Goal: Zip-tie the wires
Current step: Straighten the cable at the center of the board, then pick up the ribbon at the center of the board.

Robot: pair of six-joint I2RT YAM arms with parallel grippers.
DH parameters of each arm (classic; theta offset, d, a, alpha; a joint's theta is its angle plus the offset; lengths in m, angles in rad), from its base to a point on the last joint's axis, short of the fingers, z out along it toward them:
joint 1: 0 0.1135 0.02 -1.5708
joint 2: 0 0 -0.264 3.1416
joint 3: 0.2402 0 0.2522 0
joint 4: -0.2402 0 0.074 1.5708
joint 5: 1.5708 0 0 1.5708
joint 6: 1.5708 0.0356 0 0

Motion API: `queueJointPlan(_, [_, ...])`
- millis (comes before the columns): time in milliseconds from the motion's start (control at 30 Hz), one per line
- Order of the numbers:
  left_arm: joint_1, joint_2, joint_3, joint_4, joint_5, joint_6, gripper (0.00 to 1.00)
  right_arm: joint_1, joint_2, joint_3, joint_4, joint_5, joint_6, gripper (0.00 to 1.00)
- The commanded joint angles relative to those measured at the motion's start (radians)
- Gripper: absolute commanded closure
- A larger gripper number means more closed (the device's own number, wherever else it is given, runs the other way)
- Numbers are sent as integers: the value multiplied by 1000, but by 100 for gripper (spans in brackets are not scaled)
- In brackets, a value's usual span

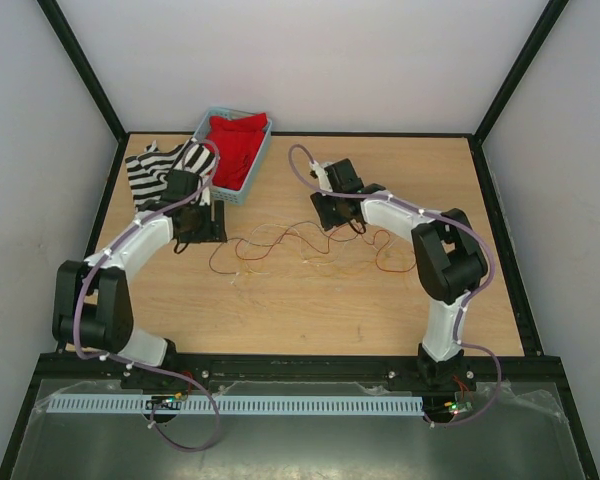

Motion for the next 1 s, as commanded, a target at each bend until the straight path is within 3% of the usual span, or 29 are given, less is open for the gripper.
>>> queueJointPlan(0, [6,-78,65,-7,0,-14,27,-1,25,40,-20,31,9,42])
queueJointPlan(633, [6,-129,72,-1,68,-23,26,-1,126,69,-46,99,52,49])
queueJointPlan(967, [6,-128,74,0,67,-17,26,-1,151,55,-48,91,55,61])
